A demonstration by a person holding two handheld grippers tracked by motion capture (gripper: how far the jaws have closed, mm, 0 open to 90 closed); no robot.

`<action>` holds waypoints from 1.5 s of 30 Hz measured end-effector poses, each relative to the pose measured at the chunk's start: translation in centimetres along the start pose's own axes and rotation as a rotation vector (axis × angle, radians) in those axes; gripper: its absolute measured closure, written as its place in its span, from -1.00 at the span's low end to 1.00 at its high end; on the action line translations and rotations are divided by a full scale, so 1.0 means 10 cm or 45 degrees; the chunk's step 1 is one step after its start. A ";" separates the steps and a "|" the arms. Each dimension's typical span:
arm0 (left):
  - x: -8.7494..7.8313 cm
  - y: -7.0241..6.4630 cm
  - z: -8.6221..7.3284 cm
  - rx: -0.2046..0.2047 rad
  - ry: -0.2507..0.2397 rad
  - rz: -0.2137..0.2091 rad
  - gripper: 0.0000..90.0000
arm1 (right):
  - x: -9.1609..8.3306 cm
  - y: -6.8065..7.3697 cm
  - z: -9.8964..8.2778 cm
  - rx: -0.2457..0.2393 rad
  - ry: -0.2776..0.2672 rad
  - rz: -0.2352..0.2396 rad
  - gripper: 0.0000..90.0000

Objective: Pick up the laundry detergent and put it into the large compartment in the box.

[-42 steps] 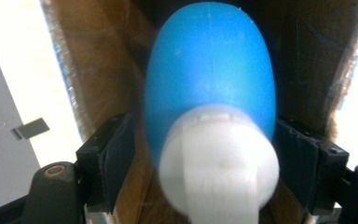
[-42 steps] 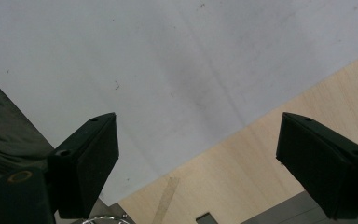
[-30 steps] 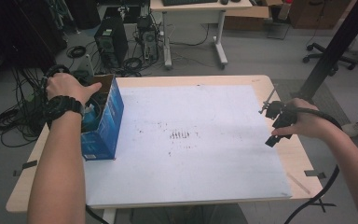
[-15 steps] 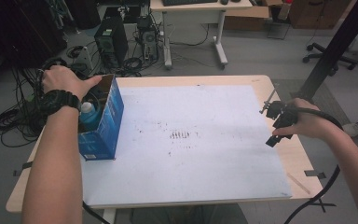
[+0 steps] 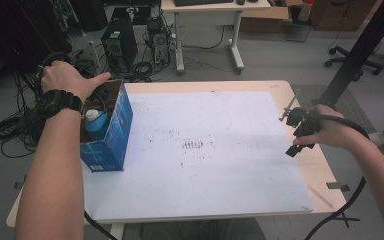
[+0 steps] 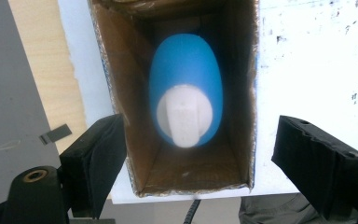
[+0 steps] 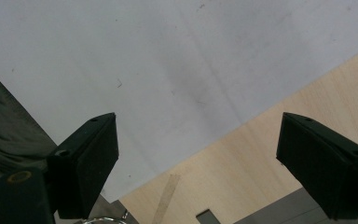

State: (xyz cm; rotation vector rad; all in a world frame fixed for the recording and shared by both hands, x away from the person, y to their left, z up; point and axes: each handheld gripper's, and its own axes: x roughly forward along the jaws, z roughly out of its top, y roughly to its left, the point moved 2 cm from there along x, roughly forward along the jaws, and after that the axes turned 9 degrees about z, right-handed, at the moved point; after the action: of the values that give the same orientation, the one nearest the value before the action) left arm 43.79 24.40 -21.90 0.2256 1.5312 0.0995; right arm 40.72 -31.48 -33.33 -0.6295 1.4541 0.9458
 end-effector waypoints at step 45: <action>-0.29 -0.73 0.13 0.349 -0.084 -0.072 -0.63 | -0.06 0.03 -0.09 0.016 -0.005 -0.009 -0.72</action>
State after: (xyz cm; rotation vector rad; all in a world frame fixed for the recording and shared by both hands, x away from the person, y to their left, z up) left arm 44.37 16.55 -20.57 0.3994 1.4820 -0.1626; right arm 40.05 -32.11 -32.77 -0.6229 1.4524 0.9312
